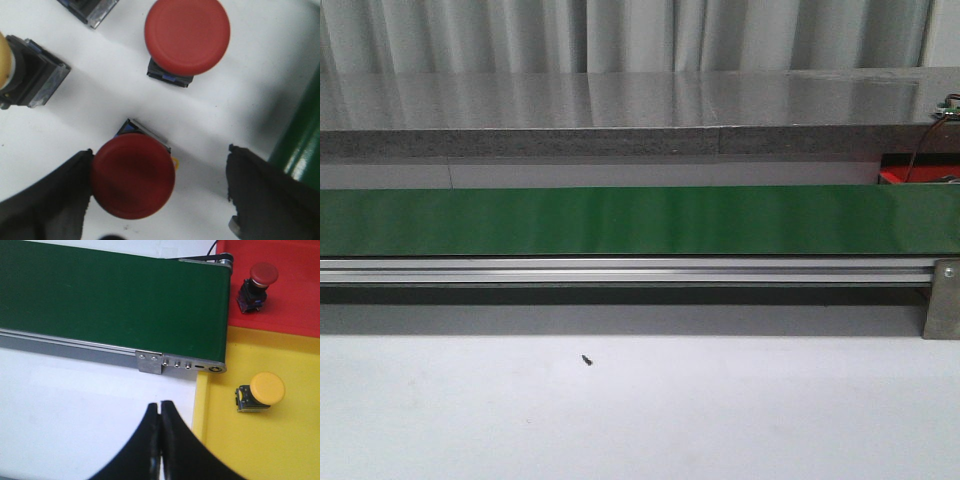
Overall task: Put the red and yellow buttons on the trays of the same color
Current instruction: 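Lower the left gripper onto a red button and close it, then carry the red button onto the belt start and open the left gripper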
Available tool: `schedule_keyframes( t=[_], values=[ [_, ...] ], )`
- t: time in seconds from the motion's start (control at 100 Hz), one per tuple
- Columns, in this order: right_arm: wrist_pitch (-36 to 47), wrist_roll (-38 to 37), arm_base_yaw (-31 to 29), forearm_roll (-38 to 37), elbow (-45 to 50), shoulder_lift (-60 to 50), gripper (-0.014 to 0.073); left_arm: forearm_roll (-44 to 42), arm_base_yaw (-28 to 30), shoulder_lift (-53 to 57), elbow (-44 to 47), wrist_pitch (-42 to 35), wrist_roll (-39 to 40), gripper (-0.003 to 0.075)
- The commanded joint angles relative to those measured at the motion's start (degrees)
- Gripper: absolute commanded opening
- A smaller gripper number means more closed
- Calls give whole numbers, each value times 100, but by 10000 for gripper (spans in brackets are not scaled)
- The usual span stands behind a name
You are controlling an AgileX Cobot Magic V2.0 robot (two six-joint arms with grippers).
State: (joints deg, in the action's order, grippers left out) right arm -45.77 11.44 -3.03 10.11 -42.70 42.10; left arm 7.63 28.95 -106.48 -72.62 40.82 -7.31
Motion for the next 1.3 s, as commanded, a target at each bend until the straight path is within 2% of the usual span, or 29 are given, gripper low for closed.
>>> schedule_keyframes(
  t=[0.0,0.11,0.43,0.67,0.97,1.29],
  values=[
    [316,24,-7,9,-134,-8,-69,46,10,244,-164,-120,47,407],
    [316,24,-7,9,-134,-8,-69,46,10,244,-164,-120,47,352],
    [316,24,-7,9,-134,-8,-69,1,10,244,-164,-120,47,340],
    [316,24,-7,9,-134,-8,-69,1,10,244,-164,-160,47,209],
    [316,24,-7,9,-134,-8,-69,1,10,343,-187,-137,47,206],
    [316,24,-7,9,-134,-8,-69,51,10,1176,-187,-46,47,207]
  ],
)
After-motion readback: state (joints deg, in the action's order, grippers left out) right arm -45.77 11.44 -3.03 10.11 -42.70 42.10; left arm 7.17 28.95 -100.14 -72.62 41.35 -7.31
